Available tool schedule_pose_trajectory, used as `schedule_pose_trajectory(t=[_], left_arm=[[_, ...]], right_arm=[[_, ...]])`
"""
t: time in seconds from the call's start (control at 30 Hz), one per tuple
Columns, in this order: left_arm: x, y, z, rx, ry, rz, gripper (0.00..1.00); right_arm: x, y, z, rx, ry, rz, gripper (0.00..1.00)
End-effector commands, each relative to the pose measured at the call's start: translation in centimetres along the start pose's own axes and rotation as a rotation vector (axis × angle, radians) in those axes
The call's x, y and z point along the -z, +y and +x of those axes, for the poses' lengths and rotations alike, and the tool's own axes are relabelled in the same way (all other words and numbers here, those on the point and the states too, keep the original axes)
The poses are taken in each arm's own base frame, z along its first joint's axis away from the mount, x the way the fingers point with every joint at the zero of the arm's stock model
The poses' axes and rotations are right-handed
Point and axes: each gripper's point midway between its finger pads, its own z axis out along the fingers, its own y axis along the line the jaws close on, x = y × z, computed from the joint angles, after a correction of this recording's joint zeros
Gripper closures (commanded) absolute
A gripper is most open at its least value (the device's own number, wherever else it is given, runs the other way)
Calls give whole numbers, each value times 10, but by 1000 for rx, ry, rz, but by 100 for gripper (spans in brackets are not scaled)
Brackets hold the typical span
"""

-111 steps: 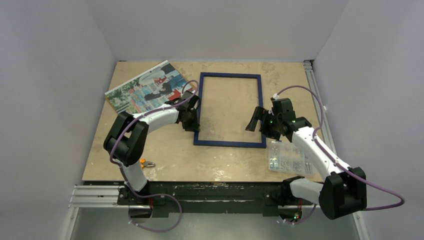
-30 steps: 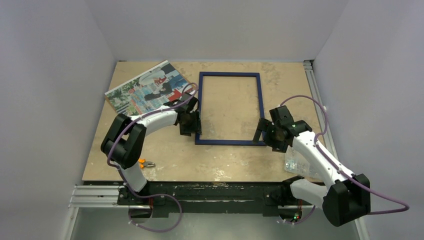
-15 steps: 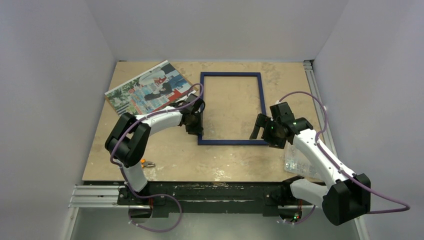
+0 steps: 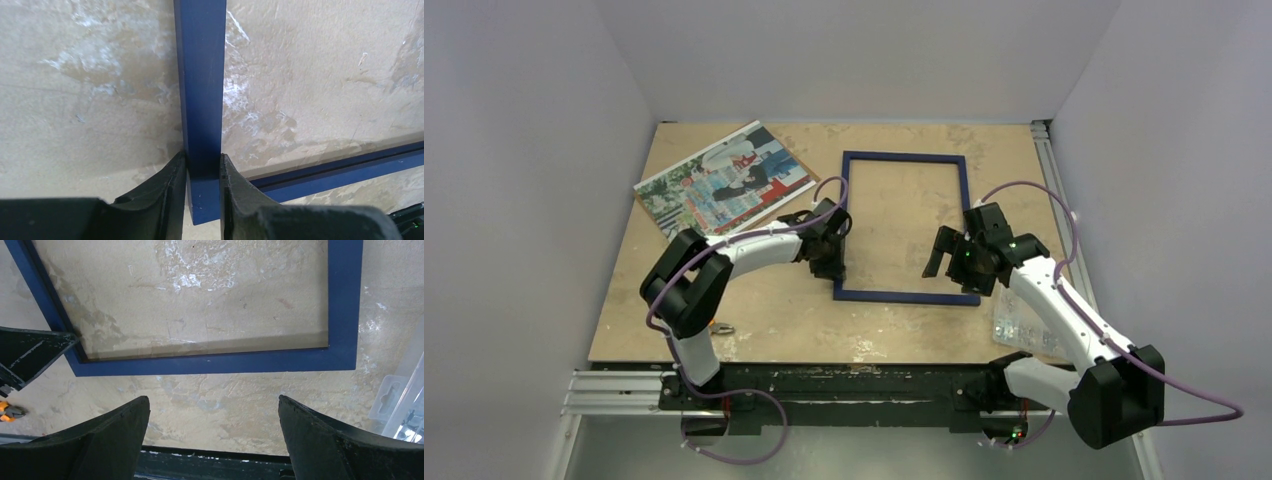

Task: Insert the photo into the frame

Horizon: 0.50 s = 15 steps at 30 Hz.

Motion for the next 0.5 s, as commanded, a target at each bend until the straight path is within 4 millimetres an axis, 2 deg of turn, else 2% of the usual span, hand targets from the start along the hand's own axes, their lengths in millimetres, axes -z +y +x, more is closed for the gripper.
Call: schedule_pose_trajectory(t=[0.0, 0.43, 0.47], left_arm=[[3, -10, 20, 32, 35, 11, 100], [4, -21, 39, 77, 20, 39, 100], [4, -21, 40, 73, 20, 40, 94]], right_arm=[[10, 13, -16, 13, -47, -45, 2], [9, 10, -15, 21, -52, -34, 1], [9, 10, -15, 21, -53, -35, 1]])
